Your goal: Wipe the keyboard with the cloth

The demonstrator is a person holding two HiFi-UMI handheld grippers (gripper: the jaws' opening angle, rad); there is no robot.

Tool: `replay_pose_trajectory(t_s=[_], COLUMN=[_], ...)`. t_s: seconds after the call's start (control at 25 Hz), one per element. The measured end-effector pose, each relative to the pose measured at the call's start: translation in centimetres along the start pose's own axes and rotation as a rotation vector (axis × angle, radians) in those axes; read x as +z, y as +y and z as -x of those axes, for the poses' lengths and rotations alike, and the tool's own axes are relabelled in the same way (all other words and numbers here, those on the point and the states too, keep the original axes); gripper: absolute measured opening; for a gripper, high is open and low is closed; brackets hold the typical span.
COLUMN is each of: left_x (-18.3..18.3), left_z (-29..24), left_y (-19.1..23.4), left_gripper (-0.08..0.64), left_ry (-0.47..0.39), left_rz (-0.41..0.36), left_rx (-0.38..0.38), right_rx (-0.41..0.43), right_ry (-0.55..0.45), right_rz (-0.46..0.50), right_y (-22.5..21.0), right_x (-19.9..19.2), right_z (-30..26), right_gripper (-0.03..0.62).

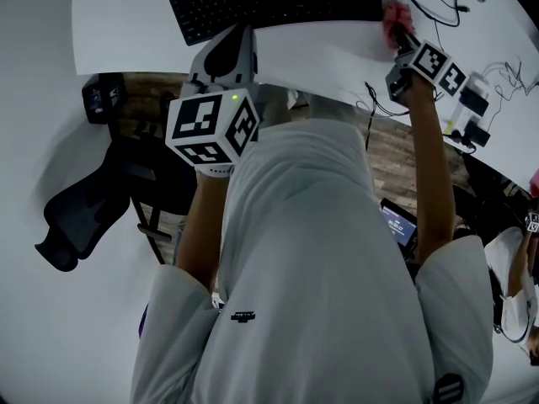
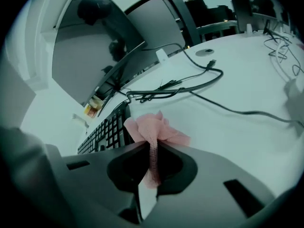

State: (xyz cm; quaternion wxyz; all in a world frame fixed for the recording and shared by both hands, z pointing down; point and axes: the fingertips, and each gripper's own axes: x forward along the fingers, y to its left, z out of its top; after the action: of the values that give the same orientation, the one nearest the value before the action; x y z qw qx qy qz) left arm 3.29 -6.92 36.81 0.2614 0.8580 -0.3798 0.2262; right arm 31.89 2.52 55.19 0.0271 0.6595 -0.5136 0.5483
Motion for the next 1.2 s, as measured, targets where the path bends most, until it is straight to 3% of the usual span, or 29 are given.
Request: replay_pose_trajectory(t_s=[0.2, 0.44, 0.68, 1.2], left_x=[0.2, 0.7, 2.0, 3.3], left_z=[0.9, 2.5, 4.4, 9.8], left_y=[0.2, 0.1, 0.0, 2.3], left_gripper=[0.023, 0.023, 0.023, 0.020], left_ry=[-0.010, -0.035, -0.083, -0.199], left_rz=[0.001, 0.008, 0.015, 0.085], left_rx=[-0.007, -0.017, -0.018, 0.017], right_rx=[-0.022, -0.020, 0.076, 0.226], right_ry=[-0.060, -0.101, -0.112, -0.232], right_rz=[-0.010, 0.108, 0.303, 0.541], right_y=[0.3, 3.7, 9.5, 21.9], right_x=[1.1, 1.2, 0.9, 3.0], right_z=[1.4, 4.1, 6.4, 10.5], right_gripper=[0.029, 0.029, 0.029, 0.029])
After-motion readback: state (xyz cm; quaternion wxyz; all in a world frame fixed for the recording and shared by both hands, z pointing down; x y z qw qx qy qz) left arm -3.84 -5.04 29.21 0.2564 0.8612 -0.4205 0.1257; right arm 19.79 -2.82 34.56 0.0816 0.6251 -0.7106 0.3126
